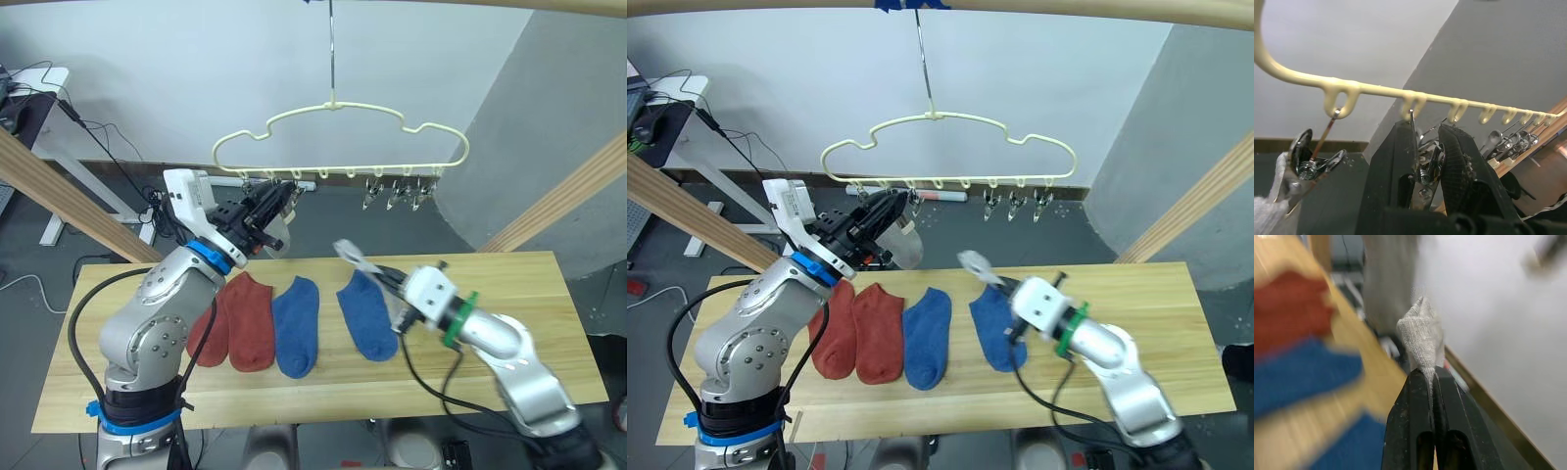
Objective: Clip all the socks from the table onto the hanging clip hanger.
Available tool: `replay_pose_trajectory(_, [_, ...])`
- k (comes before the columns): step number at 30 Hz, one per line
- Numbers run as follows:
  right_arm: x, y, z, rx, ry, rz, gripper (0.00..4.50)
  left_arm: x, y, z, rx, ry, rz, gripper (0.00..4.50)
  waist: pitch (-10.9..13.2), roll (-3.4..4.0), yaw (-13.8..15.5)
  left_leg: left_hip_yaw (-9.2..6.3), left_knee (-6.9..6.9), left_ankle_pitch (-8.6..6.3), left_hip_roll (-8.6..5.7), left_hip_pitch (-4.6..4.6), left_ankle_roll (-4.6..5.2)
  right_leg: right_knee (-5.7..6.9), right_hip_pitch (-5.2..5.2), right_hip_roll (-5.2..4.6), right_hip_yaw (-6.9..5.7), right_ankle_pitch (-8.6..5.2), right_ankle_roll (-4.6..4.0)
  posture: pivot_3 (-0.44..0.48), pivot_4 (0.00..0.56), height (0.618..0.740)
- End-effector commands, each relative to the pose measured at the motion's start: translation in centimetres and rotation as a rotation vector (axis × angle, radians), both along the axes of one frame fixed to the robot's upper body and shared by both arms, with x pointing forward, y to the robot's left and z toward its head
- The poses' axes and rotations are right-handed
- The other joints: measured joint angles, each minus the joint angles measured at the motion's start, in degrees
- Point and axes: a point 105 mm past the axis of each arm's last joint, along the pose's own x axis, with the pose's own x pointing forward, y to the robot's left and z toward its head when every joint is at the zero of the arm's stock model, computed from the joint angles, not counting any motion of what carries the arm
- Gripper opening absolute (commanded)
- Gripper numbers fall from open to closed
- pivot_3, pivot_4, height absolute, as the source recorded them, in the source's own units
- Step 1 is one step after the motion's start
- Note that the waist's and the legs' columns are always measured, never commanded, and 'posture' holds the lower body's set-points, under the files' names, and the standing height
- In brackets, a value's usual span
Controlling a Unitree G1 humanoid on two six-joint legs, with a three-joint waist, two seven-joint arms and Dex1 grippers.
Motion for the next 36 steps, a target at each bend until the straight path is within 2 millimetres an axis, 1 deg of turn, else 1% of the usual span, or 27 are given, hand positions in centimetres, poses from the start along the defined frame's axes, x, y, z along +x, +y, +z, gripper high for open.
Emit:
replay_pose_trajectory(1, [-0.3,-2.1,0.2,-0.089,-0.06,-0.034,0.0,-0.7,-0.4,0.9,0.021,-0.077,0.003,0.62,0.0,0.0,-0.1,0.01,0.0,0.0,-0.02,0.01,0.0,0.02,0.0,0.03,0.0,0.0,0.0,-0.19,0.341,0.74])
replay_pose_trajectory(3, [-0.2,-3.1,-0.6,-0.167,-0.075,-0.044,0.0,-0.6,-0.2,0.7,0.039,-0.083,0.023,0.62,0.0,0.0,-0.3,0.05,0.0,0.0,0.01,0.06,0.0,0.06,0.0,0.09,0.04,0.0,-0.01,-0.194,0.342,0.74])
replay_pose_trajectory(4, [0.0,-3.6,-2.0,-0.214,-0.034,-0.059,0.0,-0.6,-0.2,0.5,0.05,-0.085,0.03,0.62,0.0,0.0,-0.4,0.05,0.0,0.0,0.02,0.1,0.0,0.11,0.01,0.11,0.04,0.0,0.0,-0.194,0.342,0.74])
replay_pose_trajectory(5, [0.0,-4.3,-4.0,-0.258,0.043,-0.076,0.0,-0.5,-0.2,0.3,0.059,-0.087,0.033,0.62,0.0,0.0,-0.4,0.04,0.0,0.01,0.04,0.1,-0.01,0.11,0.01,0.14,0.03,0.0,0.0,-0.197,0.341,0.74])
replay_pose_trajectory(6, [0.0,-4.7,-5.3,-0.284,0.1,-0.087,0.0,-0.5,-0.2,0.2,0.064,-0.089,0.035,0.62,0.0,0.0,-0.4,0.04,0.01,0.01,0.04,0.1,-0.01,0.12,0.02,0.16,0.04,0.0,0.0,-0.197,0.341,0.74])
replay_pose_trajectory(7, [-0.1,-4.8,-6.0,-0.289,0.126,-0.092,0.0,-0.4,-0.1,0.1,0.073,-0.094,0.048,0.62,0.0,0.0,-0.4,0.04,0.03,0.01,0.03,0.12,-0.01,0.11,0.04,0.16,0.05,0.0,0.0,-0.197,0.341,0.74])
replay_pose_trajectory(8, [-0.3,-4.8,-6.5,-0.268,0.166,-0.096,0.21,-0.3,-0.1,0.0,0.081,-0.097,0.053,0.62,0.0,0.0,-0.4,0.04,0.04,0.01,0.01,0.12,-0.01,0.11,0.05,0.14,0.05,0.0,0.0,-0.192,0.341,0.74])
replay_pose_trajectory(10, [-0.6,-4.6,-6.6,-0.226,0.21,-0.094,0.69,-0.2,0.0,-0.1,0.094,-0.105,0.068,0.62,0.0,0.0,-0.2,0.03,0.04,0.01,0.01,0.1,-0.01,0.11,0.05,0.12,0.05,0.0,-0.01,-0.192,0.341,0.74])
replay_pose_trajectory(11, [-0.7,-4.5,-6.5,-0.211,0.224,-0.091,0.98,-0.2,0.1,-0.1,0.099,-0.109,0.076,0.62,0.0,0.01,-0.3,0.03,0.04,0.01,0.01,0.1,-0.01,0.11,0.05,0.12,0.06,0.0,-0.01,-0.192,0.341,0.74])
replay_pose_trajectory(12, [-0.9,-4.5,-6.3,-0.208,0.233,-0.083,1.39,-0.1,0.2,-0.2,0.109,-0.112,0.089,0.62,0.0,0.01,-0.3,0.05,0.04,0.01,0.01,0.1,-0.01,0.1,0.05,0.11,0.09,0.0,-0.01,-0.196,0.341,0.74])
replay_pose_trajectory(15, [-1.7,-4.0,-5.1,-0.18,0.257,-0.027,2.48,0.0,0.1,-0.4,0.132,-0.143,0.104,0.62,0.0,0.01,-0.2,0.02,0.04,0.01,0.02,0.09,-0.01,0.1,0.05,0.1,0.07,0.0,-0.01,-0.202,0.342,0.74])
replay_pose_trajectory(17, [-2.1,-3.1,-3.2,-0.135,0.227,0.043,3.17,0.1,0.2,-0.7,0.153,-0.162,0.124,0.62,0.0,0.01,-0.2,0.02,0.03,0.01,0.01,0.09,-0.01,0.09,0.06,0.1,0.05,0.0,0.0,-0.218,0.344,0.74])
replay_pose_trajectory(18, [-2.2,-2.7,-2.5,-0.114,0.215,0.068,3.17,0.1,0.2,-0.7,0.168,-0.175,0.132,0.62,0.0,0.01,-0.2,0.03,0.03,0.01,0.01,0.09,-0.01,0.09,0.06,0.1,0.06,0.0,0.0,-0.218,0.344,0.74])
replay_pose_trajectory(22, [-2.8,-0.7,1.9,0.021,0.163,0.206,3.17,0.5,0.3,-1.3,0.193,-0.194,0.167,0.62,0.0,0.01,-0.4,0.02,0.04,0.01,0.01,0.09,-0.01,0.09,0.07,0.12,0.05,0.0,0.0,-0.233,0.345,0.74])
replay_pose_trajectory(23, [-2.7,0.0,3.5,0.071,0.147,0.234,3.17,0.6,0.3,-1.4,0.196,-0.204,0.183,0.62,0.0,0.01,-0.6,0.02,0.04,0.01,0.01,0.09,-0.01,0.09,0.08,0.12,0.05,0.0,0.0,-0.24,0.346,0.74])
replay_pose_trajectory(25, [-2.4,0.9,5.8,0.122,0.127,0.272,3.17,0.8,0.4,-1.5,0.187,-0.214,0.204,0.62,0.0,0.01,-0.9,0.04,0.07,0.01,0.01,0.1,-0.01,0.09,0.08,0.12,0.07,0.01,-0.01,-0.247,0.348,0.74])
replay_pose_trajectory(26, [-2.2,1.1,6.4,0.13,0.122,0.28,3.17,0.9,0.4,-1.5,0.179,-0.218,0.209,0.62,0.0,0.0,-1.0,0.03,0.08,0.01,0.01,0.1,0.0,0.1,0.09,0.12,0.07,0.01,-0.01,-0.247,0.348,0.74])
replay_pose_trajectory(28, [-1.8,1.6,7.7,0.15,0.11,0.292,3.21,1.0,0.2,-1.4,0.185,-0.238,0.223,1.34,0.0,0.0,-1.2,0.0,0.08,0.01,0.01,0.09,0.0,0.1,0.09,0.12,0.02,0.01,-0.01,-0.255,0.35,0.74])
replay_pose_trajectory(29, [-1.7,1.7,8.2,0.158,0.108,0.294,3.21,1.0,0.0,-1.4,0.189,-0.246,0.221,1.6,0.0,0.01,-1.3,-0.04,0.06,0.0,0.01,0.08,0.0,0.09,0.09,0.12,-0.03,0.01,-0.02,-0.255,0.35,0.74])
replay_pose_trajectory(30, [-1.5,1.8,8.6,0.165,0.105,0.298,3.21,1.0,-0.2,-1.4,0.187,-0.249,0.218,1.76,0.0,0.01,-1.3,-0.05,0.05,0.0,0.0,0.07,0.0,0.1,0.09,0.12,-0.04,0.01,-0.02,-0.259,0.35,0.74])
replay_pose_trajectory(31, [-1.4,1.9,8.9,0.172,0.103,0.3,3.21,1.1,-0.2,-1.4,0.191,-0.252,0.225,2.15,0.0,0.01,-1.3,-0.05,0.05,0.0,0.0,0.06,0.01,0.09,0.09,0.11,-0.03,0.01,-0.02,-0.259,0.35,0.74])
replay_pose_trajectory(34, [-1.3,2.0,9.7,0.192,0.109,0.303,3.21,1.5,-0.2,-1.6,0.215,-0.256,0.261,3.01,0.0,0.01,-1.3,-0.03,0.05,-0.01,0.01,0.02,0.02,0.01,0.09,0.07,-0.02,0.01,-0.02,-0.262,0.351,0.74])
replay_pose_trajectory(35, [-1.4,2.0,9.9,0.199,0.118,0.312,3.21,1.5,-0.2,-1.6,0.218,-0.259,0.273,3.27,0.0,0.01,-1.3,-0.02,0.05,-0.02,0.01,0.01,0.03,-0.02,0.09,0.07,-0.02,0.01,-0.02,-0.262,0.351,0.74])
replay_pose_trajectory(36, [-1.4,2.0,10.0,0.203,0.125,0.319,3.21,1.6,-0.2,-1.6,0.219,-0.262,0.282,3.27,0.0,0.01,-1.3,-0.03,0.05,-0.02,0.01,0.0,0.05,-0.03,0.08,0.06,-0.02,0.01,-0.02,-0.262,0.351,0.74])
